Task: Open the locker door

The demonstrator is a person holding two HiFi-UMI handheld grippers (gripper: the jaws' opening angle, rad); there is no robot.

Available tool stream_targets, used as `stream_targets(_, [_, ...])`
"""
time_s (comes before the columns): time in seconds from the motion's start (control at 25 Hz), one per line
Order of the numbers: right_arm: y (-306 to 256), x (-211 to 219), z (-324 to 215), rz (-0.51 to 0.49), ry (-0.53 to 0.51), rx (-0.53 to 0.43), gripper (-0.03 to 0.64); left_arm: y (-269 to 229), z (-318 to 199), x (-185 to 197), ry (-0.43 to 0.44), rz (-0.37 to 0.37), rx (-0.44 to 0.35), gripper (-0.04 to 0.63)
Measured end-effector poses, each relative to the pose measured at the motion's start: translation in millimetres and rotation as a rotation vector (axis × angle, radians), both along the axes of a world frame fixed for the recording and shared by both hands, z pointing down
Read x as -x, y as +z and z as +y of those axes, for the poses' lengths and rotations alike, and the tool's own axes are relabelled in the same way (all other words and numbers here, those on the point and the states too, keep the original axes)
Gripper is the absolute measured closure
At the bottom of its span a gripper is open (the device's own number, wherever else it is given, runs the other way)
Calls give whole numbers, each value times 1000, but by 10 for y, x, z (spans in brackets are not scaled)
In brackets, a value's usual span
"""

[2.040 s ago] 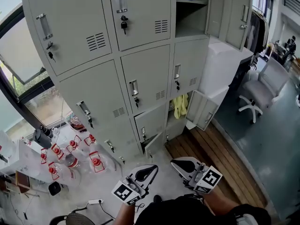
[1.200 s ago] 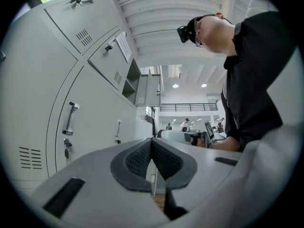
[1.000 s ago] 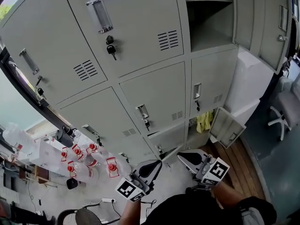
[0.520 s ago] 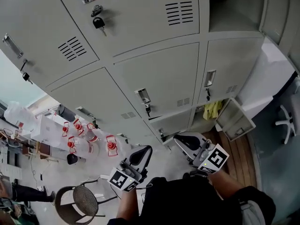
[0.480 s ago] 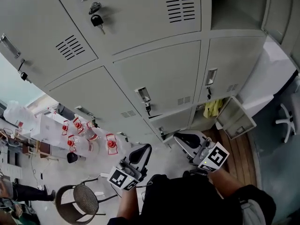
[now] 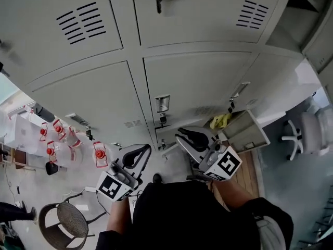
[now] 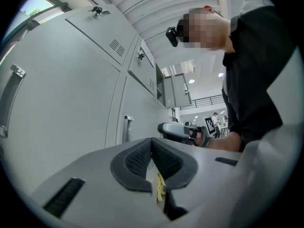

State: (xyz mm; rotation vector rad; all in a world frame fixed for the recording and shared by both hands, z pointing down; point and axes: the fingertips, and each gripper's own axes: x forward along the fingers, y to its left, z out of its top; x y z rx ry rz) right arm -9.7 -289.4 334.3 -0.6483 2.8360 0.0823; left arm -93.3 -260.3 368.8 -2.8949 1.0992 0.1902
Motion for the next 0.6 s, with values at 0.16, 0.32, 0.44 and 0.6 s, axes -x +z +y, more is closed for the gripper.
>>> stream_targets(0.16, [-99, 165, -227, 31, 46, -25, 549, -6, -109, 149, 47, -9, 40, 584])
stream_targets(0.32, [-108, 324, -350, 58, 108, -37, 528, -60, -136, 272, 133, 55, 33, 584])
stream_targets(0.44, [-39, 426, -460, 82, 154, -23, 515, -10, -148, 330, 175, 34, 15, 584])
stream_targets(0.6, [20, 478, -579, 133, 208, 0, 511, 53, -126, 375, 223, 38, 24, 584])
